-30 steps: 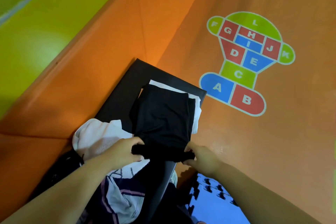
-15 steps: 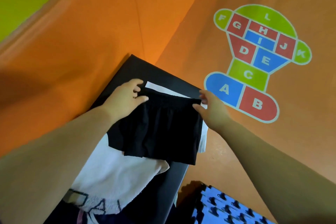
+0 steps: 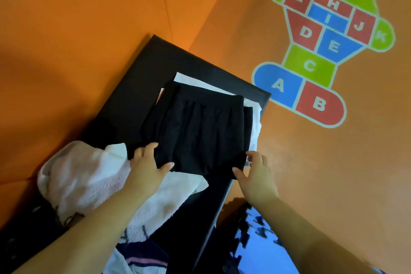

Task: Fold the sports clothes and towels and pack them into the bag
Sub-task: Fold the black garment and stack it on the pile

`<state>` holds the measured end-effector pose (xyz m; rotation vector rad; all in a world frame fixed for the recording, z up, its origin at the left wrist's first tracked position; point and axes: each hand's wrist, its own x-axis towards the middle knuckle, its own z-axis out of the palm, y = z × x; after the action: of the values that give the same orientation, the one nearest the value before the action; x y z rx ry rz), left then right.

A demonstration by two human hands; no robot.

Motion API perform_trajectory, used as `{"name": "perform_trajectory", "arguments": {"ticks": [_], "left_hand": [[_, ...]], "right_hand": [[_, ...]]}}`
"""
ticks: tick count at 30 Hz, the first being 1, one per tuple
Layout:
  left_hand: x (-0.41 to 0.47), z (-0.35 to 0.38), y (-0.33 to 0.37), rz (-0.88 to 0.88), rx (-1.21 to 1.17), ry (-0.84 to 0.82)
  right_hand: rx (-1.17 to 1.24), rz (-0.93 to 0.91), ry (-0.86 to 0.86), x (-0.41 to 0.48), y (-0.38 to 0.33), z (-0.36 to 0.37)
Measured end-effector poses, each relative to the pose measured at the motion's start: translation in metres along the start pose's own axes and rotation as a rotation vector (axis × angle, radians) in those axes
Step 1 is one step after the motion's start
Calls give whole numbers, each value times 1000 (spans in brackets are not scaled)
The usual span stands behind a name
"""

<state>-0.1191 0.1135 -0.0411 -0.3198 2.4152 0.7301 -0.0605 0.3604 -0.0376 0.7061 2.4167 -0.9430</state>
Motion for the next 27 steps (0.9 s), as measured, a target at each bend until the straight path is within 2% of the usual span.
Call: {"name": "perform_trajectory", "arguments": {"ticks": [2,7,10,13,15,18,23,27], "left_hand": [[1,5,-5,-52,-28,-8],[16,13,-24,-54,-31,15],[8,12,-34,17,190,79],[-15,15,-53,138,553,18],[-29,19,-75,234,704,-35],[-45,19,-101,332,781,-104],[-47,13,-125,649,1000,-202],[-36,-10,-130,624,984,-152]], "right_hand": [[44,65,-18,-3,6,8],[283,161,-9,12,9,23],[300,174,1,20,7,28],[250,182,-8,18,2,31],[141,164,-20,14,-1,34],[144,145,0,8,-5,40],[248,170,16,-1,-19,52],[262,150,-14,-11,-26,64]]}}
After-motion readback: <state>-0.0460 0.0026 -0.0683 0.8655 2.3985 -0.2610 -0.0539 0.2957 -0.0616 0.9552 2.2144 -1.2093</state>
